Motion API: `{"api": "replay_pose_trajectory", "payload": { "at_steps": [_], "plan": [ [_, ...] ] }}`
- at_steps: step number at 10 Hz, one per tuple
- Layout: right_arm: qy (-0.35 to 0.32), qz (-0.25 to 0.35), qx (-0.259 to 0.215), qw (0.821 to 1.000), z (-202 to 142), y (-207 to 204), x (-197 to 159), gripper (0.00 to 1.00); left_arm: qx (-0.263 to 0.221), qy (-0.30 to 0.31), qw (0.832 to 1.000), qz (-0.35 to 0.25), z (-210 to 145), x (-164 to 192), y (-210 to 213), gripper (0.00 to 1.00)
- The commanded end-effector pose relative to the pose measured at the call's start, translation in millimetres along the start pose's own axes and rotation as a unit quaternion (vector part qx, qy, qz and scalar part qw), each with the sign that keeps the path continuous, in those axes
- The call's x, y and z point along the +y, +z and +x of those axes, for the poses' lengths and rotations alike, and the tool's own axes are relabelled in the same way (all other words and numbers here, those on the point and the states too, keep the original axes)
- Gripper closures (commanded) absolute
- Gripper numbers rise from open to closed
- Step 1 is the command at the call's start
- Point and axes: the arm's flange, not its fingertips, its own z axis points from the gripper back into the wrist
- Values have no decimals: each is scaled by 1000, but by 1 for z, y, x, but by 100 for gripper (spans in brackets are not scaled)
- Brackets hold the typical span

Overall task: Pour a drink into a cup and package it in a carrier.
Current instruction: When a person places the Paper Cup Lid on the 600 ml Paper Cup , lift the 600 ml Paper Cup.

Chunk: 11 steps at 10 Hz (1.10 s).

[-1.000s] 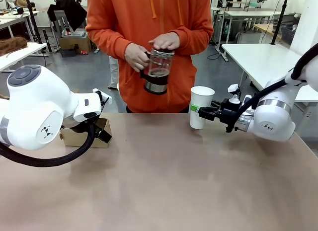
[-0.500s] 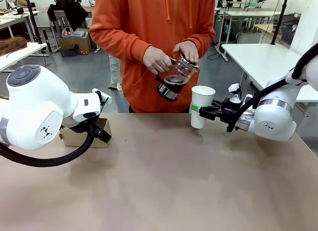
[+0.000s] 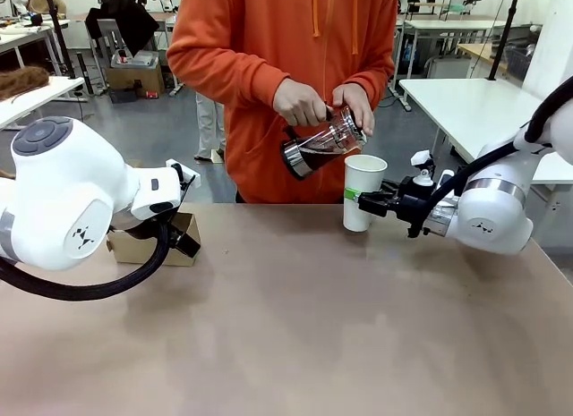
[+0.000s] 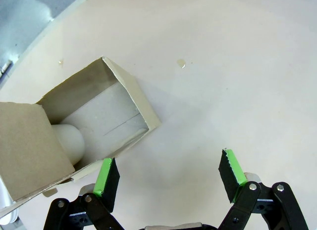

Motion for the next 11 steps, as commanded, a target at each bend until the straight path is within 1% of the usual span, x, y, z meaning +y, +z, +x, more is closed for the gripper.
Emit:
{"api": "replay_pose_trajectory", "payload": {
  "at_steps": [1,11],
  "plan": [
    [6,-6,0,1000,4,-2,2,19,-1,1,1000,-1,0,0,0,0],
    [6,-6,0,1000,4,-2,2,19,-1,1,1000,-1,0,0,0,0]
  ]
}}
